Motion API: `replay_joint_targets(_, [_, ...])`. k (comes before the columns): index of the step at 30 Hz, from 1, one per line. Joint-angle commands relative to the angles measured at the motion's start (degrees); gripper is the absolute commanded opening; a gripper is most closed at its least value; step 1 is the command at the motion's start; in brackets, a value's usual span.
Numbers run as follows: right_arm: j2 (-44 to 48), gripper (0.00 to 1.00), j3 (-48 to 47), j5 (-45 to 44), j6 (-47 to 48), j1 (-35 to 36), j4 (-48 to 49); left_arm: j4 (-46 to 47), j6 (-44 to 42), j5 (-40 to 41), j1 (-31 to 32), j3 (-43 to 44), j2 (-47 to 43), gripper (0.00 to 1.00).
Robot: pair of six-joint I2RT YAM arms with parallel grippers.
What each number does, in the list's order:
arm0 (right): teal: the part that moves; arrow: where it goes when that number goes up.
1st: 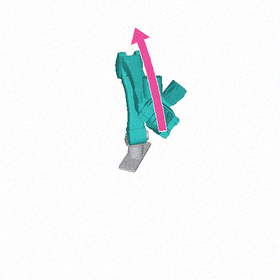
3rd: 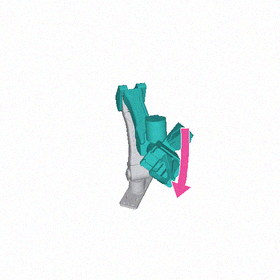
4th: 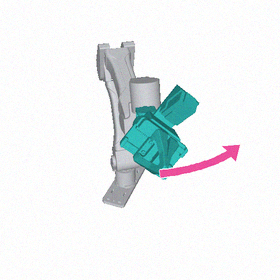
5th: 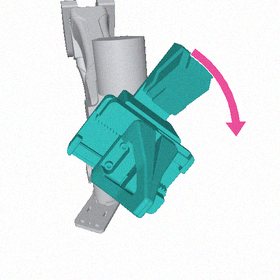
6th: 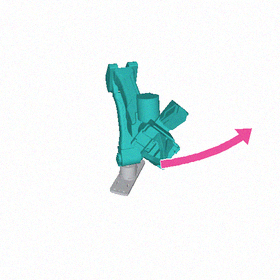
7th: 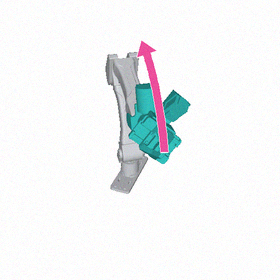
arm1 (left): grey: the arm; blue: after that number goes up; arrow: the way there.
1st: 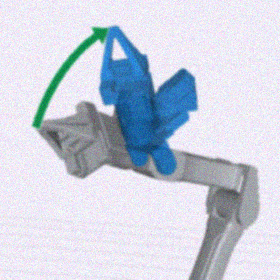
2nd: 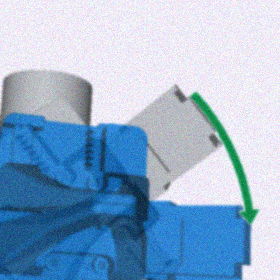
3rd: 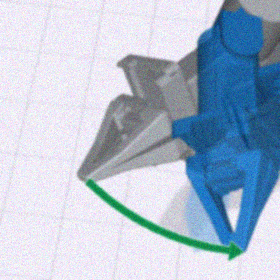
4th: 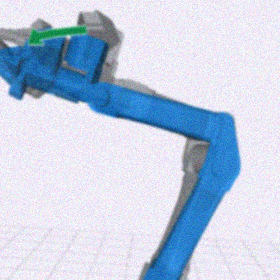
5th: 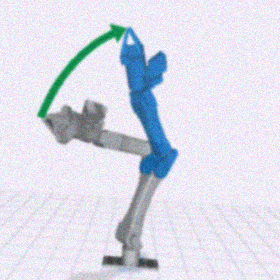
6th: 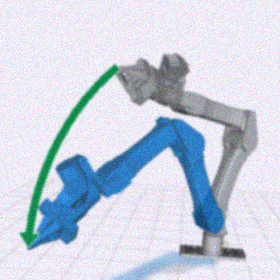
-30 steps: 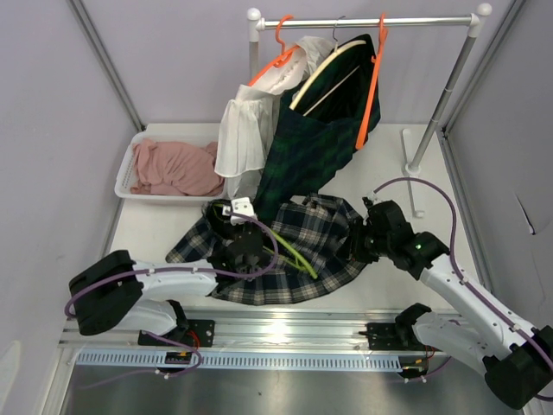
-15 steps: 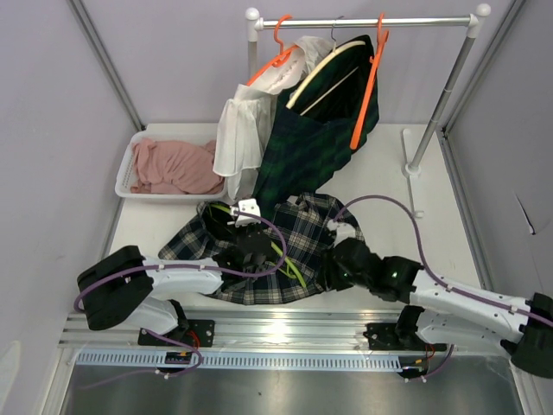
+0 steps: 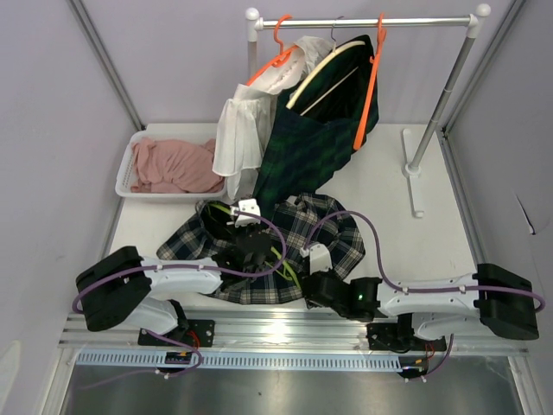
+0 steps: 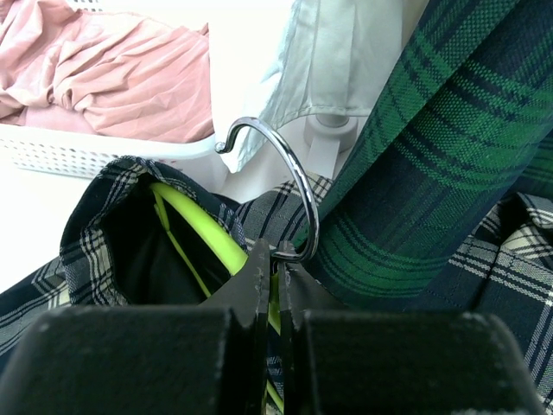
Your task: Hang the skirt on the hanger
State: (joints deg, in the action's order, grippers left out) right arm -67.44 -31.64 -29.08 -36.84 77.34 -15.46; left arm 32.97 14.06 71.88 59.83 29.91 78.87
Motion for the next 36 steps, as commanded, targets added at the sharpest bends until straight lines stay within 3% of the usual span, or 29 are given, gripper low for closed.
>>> replay_joint_targets(1, [-1.47, 0.57, 0.96, -10.98, -1.56, 2.11, 8.07, -1.77, 0.96, 2.30, -0.60, 1.64, -1.70, 0.00])
replay_joint_targets(11, [-0.32, 0.57, 3.60, -18.03, -2.54, 8.26, 12.65, -3.17, 0.88, 1.51, -0.60, 2.17, -2.31, 0.00])
replay_joint_targets(17, [4.93, 0.57, 7.02, -19.52, -3.32, 11.16, 12.83, -12.04, 2.63, -0.42, -0.95, 5.67, -6.36, 0.00])
replay_joint_targets(24, [11.97, 0.57, 11.68, -20.40, -3.95, 11.87, 14.75, -19.07, 6.22, -1.56, -2.00, 8.67, -4.61, 0.00])
replay_joint_targets(29, [11.19, 0.57, 11.69, -21.45, -1.49, 13.27, 17.84, -27.06, 10.10, -4.11, -4.46, 12.27, -3.90, 0.00])
replay_joint_targets(36, [4.52, 0.58, 8.09, -25.14, -0.78, 14.42, 17.57, -28.49, 9.84, -6.31, -5.69, 14.47, -2.93, 0.00])
